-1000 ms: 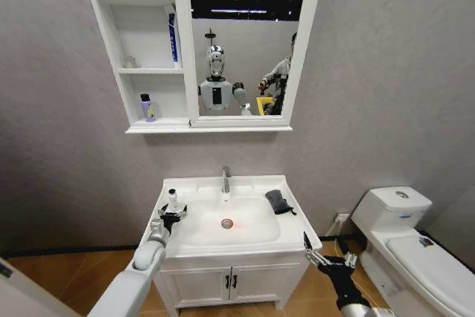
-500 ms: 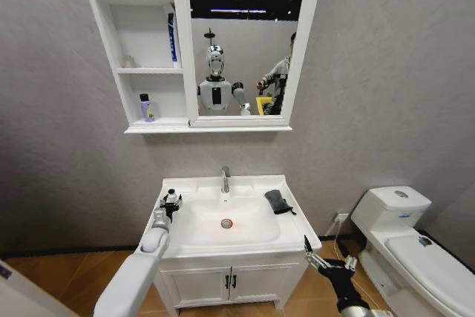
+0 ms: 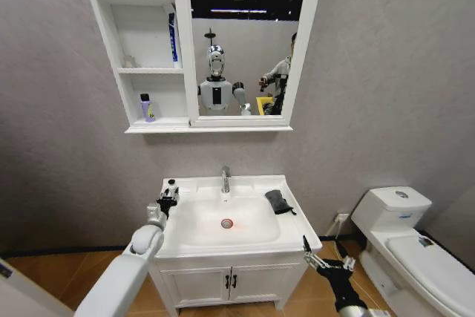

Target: Move facial cleanser and shampoo from washbasin to cabinet, then wipe washbasin with towel.

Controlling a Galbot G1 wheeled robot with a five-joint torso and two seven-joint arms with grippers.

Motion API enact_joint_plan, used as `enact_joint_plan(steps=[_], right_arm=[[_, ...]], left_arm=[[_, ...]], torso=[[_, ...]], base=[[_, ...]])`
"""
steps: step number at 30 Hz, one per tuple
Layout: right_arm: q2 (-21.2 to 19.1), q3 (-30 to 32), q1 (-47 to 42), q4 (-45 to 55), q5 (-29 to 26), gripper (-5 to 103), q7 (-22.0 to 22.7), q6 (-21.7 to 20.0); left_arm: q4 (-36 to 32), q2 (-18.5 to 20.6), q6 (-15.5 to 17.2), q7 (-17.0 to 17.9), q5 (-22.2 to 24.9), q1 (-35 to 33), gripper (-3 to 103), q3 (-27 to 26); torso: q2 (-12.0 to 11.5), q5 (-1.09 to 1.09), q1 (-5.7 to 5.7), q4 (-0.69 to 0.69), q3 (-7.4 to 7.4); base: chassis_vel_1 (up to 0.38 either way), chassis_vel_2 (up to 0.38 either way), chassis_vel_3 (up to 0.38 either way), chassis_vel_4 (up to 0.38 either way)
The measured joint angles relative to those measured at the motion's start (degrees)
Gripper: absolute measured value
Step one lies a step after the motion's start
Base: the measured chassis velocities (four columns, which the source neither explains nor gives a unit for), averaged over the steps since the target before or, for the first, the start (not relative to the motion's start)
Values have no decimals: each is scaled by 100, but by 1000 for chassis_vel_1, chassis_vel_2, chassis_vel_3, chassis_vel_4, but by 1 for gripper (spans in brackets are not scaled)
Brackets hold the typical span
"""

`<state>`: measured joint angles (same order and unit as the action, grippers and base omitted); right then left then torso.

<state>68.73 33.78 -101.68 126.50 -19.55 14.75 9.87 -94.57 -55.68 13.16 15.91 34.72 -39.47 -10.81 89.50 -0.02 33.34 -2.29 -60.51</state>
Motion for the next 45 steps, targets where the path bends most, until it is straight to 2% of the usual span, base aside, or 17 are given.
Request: enact_joint_plan(steps=[1,2,4,5,6,7,10,11,13,15,19,24,27,29,32,39,45], right_arm=[[8,-19,3,-2,36,100,0,-1],[8,-19,3,-2,36,100,0,-1],[34,-73,12,-2,99,100,0,-16],[34,-73,12,-2,99,100,0,-16],[38,-96,24,-3,135,100,-1,-22],[42,-128,45,-9,183,100,-1,-30],[42,-142,53,-9,200,100,-1,-35],[44,-152,57,-9,218,100,-2,-41],[49,-152,56,-9,226,100,-2,-41],[95,-146,39,-10,245,100,-10,-26],[139,-140,3,-13,262,100,-19,26],[131,-90,-10,-68,227,100,-34,123],[136,-84,-8,-97,207,100,-41,158],[139,-89,-10,-132,200,100,-61,198],[133,-92,-2,-182,179,100,-68,225],[73,-69,31,-260,97,100,-70,238],[60,-96,105,-311,85,100,-69,187]], left_arm=[[-328,366,287,161,401,183,36,27],[-328,366,287,161,401,183,36,27],[-929,1179,953,415,1450,714,36,67],[-929,1179,953,415,1450,714,36,67],[-1075,1404,1201,498,1862,969,36,109],[-1239,1719,1673,697,2710,1607,36,227],[-1270,1843,1914,812,3234,2030,36,358],[-1183,1968,2217,972,3981,2770,36,683],[-1053,2005,2345,1021,4287,3259,36,910],[-521,1950,2635,1067,4821,4614,36,1606],[-89,1736,2762,1098,4956,5338,36,2208],[860,913,2824,1180,4905,6285,36,3041],[1269,548,2814,1142,4749,6532,36,3179],[1626,254,2815,1037,4578,6670,36,3225],[1887,107,2803,953,4412,6712,36,3244],[2030,133,2708,870,4168,6521,36,3102],[1677,569,2767,809,4059,6149,36,2814]], torso=[[0,0,0,1,0],[0,0,0,1,0],[0,4,0,6,0],[0,4,0,6,0],[0,1,0,7,1],[0,-1,-1,8,1],[1,4,-1,4,1],[0,2,-2,3,1],[0,0,-1,0,0],[0,5,-1,2,0],[0,2,-1,6,0],[0,3,0,1,-1],[0,4,1,0,-1],[2,4,-5,14,3],[6,4,-8,3,6],[6,4,-8,1,5],[-5,0,6,0,-7]], base=[[0,0,0,0],[0,0,0,0],[0,0,0,0],[0,0,0,0],[0,0,0,0],[0,0,0,0],[0,0,0,0],[0,0,0,0],[0,0,0,0],[0,0,0,0],[0,0,0,0],[0,0,0,0],[0,0,0,0],[0,0,0,0],[30,0,-16,28],[33,-19,-63,24],[2,-23,-44,22]])
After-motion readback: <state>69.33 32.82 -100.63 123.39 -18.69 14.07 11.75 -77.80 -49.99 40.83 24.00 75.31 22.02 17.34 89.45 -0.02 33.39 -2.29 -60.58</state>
